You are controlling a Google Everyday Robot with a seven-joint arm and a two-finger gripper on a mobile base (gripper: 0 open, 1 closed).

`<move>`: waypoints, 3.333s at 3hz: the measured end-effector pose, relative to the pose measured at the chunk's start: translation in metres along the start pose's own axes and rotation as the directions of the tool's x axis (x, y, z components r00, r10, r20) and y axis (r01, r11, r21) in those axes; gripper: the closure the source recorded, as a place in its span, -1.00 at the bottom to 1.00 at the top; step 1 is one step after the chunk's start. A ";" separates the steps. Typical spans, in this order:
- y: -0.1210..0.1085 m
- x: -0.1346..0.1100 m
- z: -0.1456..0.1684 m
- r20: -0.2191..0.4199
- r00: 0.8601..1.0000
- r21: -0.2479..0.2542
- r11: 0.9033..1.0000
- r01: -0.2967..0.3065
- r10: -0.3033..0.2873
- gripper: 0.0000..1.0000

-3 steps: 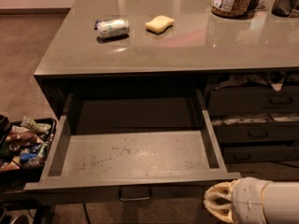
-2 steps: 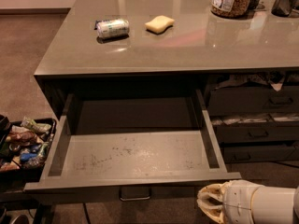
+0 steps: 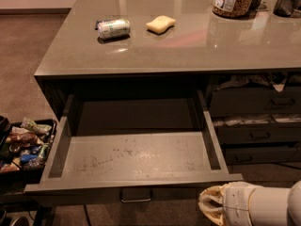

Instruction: Close top drawer

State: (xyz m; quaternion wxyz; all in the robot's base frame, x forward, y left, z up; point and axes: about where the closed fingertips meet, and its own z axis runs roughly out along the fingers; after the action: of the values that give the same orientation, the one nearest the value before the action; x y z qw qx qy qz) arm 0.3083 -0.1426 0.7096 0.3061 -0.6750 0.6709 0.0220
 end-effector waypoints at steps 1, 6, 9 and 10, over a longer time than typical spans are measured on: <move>0.006 0.015 0.019 -0.031 0.999 -0.027 1.000 -0.011 0.010 1.00; -0.016 0.034 0.073 -0.144 0.985 0.134 0.988 -0.077 0.097 1.00; -0.031 0.028 0.095 -0.132 0.987 0.119 0.990 -0.079 0.095 1.00; -0.062 0.020 0.106 -0.097 0.993 0.197 0.979 -0.045 0.065 1.00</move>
Offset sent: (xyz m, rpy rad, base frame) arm 0.0258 -0.0133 -0.0664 -0.0816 0.0076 -0.0881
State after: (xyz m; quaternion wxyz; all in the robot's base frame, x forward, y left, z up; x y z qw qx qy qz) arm 0.4081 -0.1190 0.6383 0.3347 -0.6233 0.7033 -0.0698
